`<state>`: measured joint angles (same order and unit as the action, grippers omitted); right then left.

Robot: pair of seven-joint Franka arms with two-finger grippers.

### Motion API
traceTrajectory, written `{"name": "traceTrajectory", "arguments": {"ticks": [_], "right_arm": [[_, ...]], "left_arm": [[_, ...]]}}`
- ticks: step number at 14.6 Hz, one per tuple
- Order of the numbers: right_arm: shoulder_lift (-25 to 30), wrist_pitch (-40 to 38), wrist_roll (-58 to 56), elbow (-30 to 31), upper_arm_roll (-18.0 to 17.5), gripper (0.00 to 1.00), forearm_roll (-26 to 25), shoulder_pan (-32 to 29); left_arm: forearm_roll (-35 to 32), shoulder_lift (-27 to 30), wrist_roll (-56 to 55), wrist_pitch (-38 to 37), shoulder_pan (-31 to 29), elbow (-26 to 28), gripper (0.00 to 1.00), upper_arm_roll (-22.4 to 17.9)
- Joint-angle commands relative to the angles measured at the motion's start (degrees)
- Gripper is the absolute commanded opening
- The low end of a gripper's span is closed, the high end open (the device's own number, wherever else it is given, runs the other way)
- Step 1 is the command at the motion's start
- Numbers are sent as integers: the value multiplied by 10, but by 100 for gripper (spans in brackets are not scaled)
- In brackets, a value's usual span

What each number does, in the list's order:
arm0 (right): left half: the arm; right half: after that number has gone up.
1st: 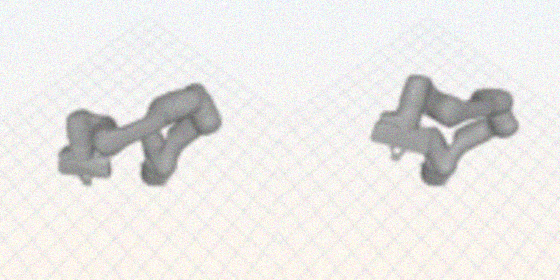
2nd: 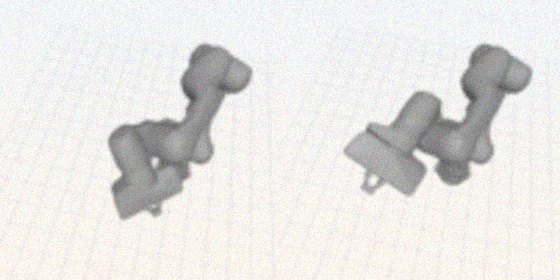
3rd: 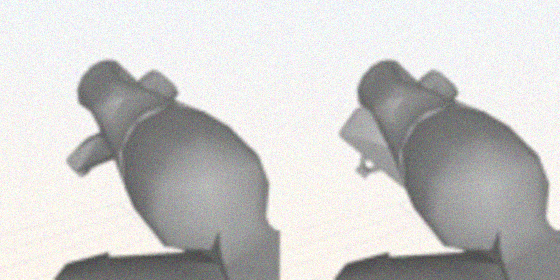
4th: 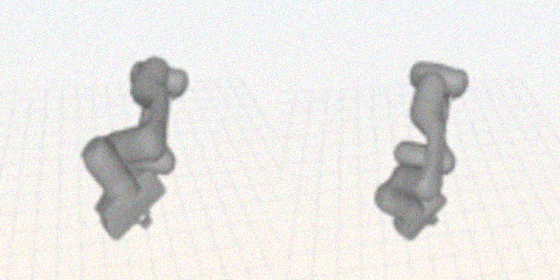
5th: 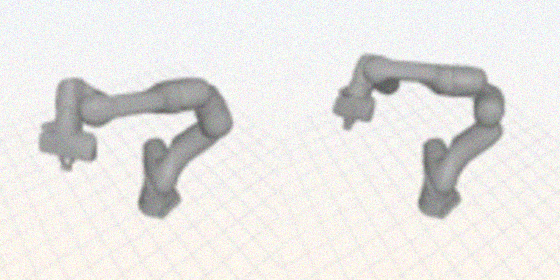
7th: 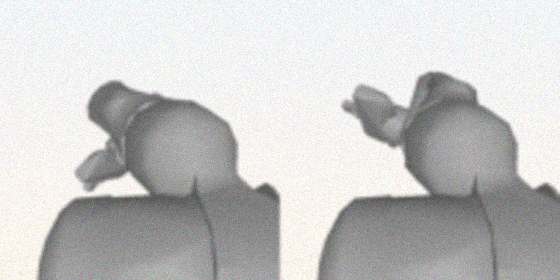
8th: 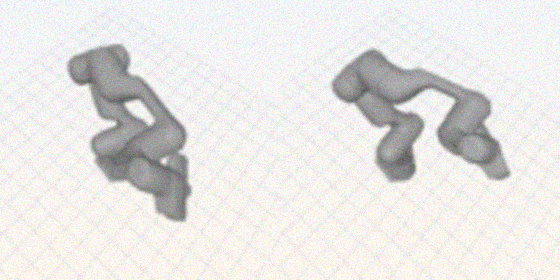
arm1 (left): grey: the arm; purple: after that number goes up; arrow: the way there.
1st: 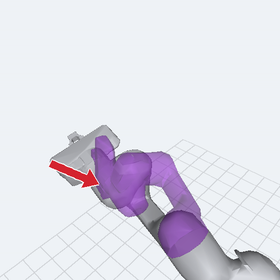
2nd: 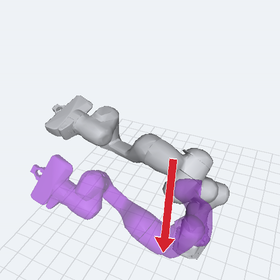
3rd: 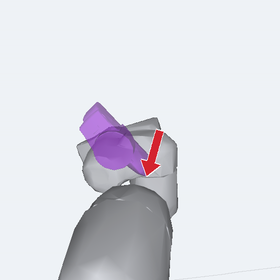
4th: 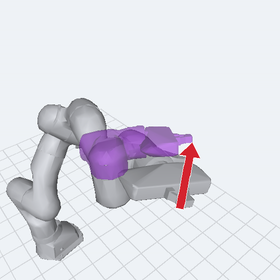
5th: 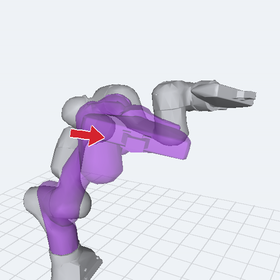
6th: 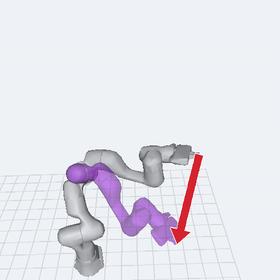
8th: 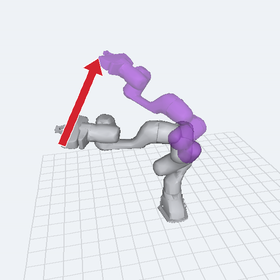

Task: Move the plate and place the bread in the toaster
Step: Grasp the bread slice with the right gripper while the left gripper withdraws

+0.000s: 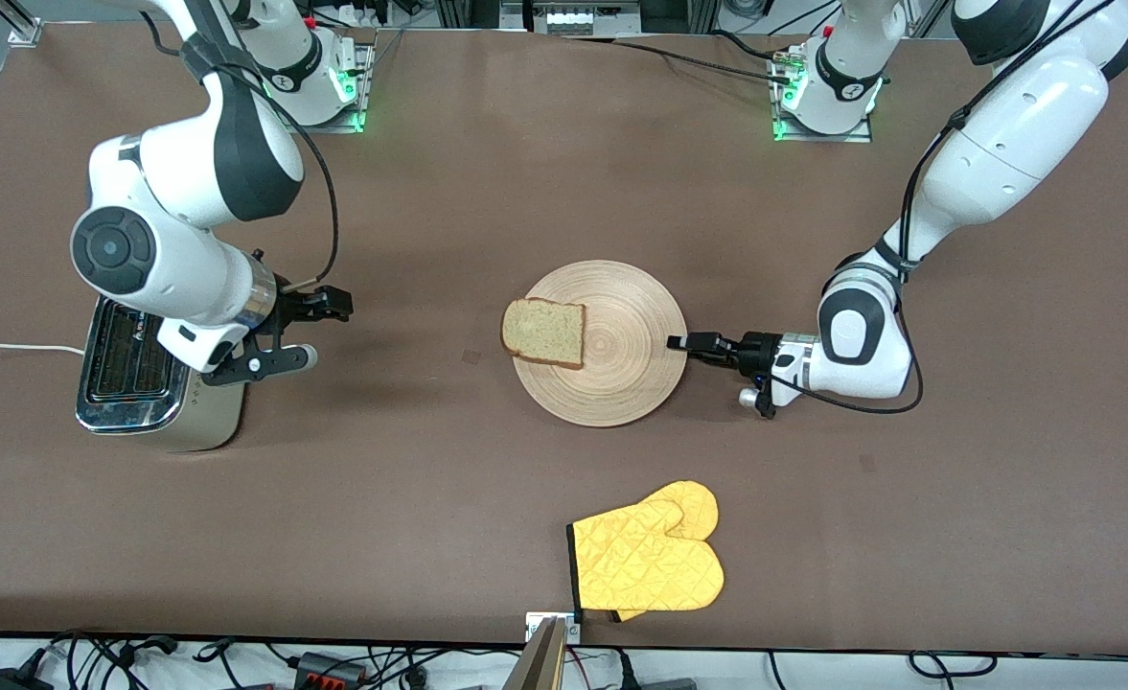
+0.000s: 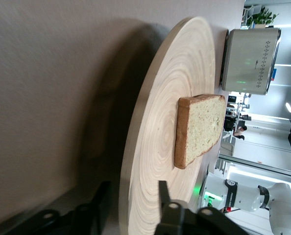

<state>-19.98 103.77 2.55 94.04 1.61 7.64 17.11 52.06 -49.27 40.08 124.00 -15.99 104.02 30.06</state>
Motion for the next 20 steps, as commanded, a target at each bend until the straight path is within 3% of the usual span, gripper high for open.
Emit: {"name": "traceTrajectory", "arguments": {"ticks": [1,2,4,7,11,14,17,20], "right_arm": [[-29,3,5,-3,2,100,92,-4],[-39,7,4,-3,3,100,111,-4],[-62,35,7,-3,2,100,118,5],[-93,49,19,-3,1,100,177,27],[-114,99,47,-3,2,100,181,77],[-136,136,78,-3,1,100,219,103],[-151,155,80,-3,1,95,274,115],[-171,166,86,-3,1,84,315,121]], "left_arm": [[-5,50,8,-24,-16,8,100,-4],[-34,64,8,-31,-17,5,100,-6],[-141,100,0,-36,-28,-4,100,-10],[-319,117,0,-84,-42,-39,100,-10],[-516,133,-32,-195,-40,-108,100,-8],[-669,143,-82,-245,-35,-116,100,0],[-730,168,-171,-296,-14,-117,100,4],[-733,190,-249,-333,-8,-154,100,18]]}}
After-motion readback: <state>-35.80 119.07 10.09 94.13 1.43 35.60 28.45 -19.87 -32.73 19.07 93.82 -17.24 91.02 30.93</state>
